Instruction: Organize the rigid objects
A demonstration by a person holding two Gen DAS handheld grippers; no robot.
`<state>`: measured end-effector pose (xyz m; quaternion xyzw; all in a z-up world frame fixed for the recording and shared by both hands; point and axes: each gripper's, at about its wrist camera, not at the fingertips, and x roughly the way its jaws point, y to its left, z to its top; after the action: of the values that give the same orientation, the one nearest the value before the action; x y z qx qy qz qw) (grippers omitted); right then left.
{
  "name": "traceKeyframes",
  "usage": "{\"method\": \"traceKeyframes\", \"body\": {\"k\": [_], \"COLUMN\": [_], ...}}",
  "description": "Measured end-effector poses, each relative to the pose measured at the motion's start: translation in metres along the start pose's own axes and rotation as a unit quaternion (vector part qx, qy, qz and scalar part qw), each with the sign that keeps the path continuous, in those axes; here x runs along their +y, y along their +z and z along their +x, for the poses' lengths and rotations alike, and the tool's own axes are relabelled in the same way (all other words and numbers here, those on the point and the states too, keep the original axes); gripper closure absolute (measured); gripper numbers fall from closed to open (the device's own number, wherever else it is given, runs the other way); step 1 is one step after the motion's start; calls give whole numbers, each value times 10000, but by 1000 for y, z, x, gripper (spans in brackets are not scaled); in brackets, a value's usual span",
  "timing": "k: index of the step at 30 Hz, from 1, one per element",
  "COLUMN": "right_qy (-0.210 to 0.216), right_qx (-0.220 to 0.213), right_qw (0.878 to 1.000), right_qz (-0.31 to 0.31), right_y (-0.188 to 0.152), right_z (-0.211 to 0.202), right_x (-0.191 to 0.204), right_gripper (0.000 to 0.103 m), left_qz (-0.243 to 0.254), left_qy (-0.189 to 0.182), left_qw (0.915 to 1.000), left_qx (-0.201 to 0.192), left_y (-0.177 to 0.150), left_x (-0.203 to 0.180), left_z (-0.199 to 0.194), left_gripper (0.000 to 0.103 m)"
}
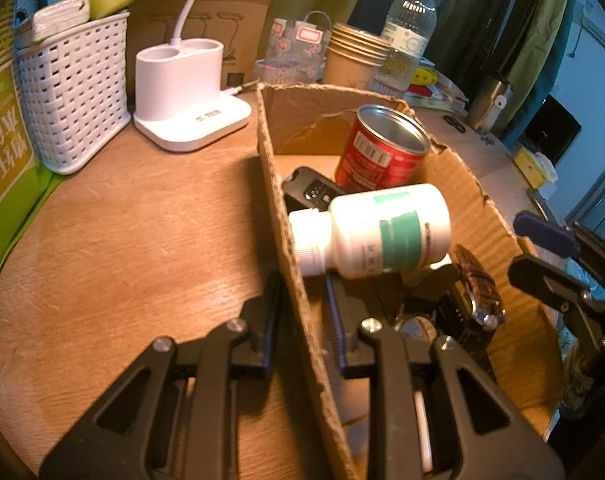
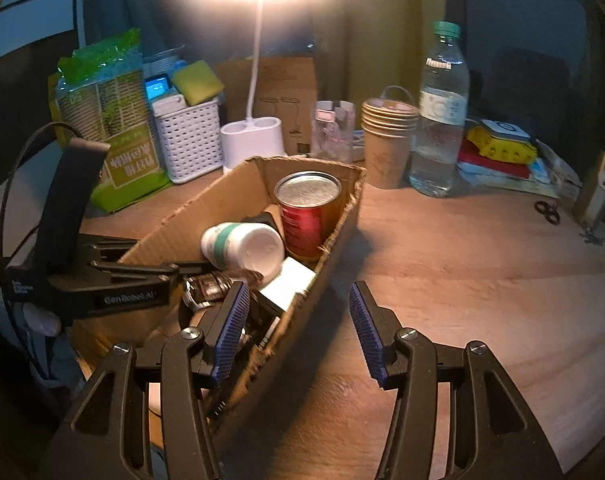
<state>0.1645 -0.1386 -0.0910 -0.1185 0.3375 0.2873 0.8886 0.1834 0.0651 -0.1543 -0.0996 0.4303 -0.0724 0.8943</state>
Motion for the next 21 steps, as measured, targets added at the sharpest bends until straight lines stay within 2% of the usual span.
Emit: {"method": "traceKeyframes", "body": {"k": [3, 6, 11, 21], "right_qy": [-162, -200, -392, -519], "right_qx": [-3, -68, -181, -495], "right_qw": [9998, 9995, 9987, 9950], "right_qz": [82, 221, 277, 692], "right_y": [-8, -14, -18, -24], "right_z": [-6, -16, -29, -54], "right_x": [-6, -12, -14, -40], "right_gripper": [46, 40, 40, 40], "left_qz": [69, 142, 173, 173], "left_qy": [55, 118, 155, 273], "left_qw": [10000, 9998, 9997, 9995], "left_qx": [-25, -62, -72, -49], "left_y": [0, 0, 0, 3], "left_x": [-2, -5, -8, -27], "left_z": [-1, -2, -1, 7], "left_gripper": [80, 80, 80, 80]}}
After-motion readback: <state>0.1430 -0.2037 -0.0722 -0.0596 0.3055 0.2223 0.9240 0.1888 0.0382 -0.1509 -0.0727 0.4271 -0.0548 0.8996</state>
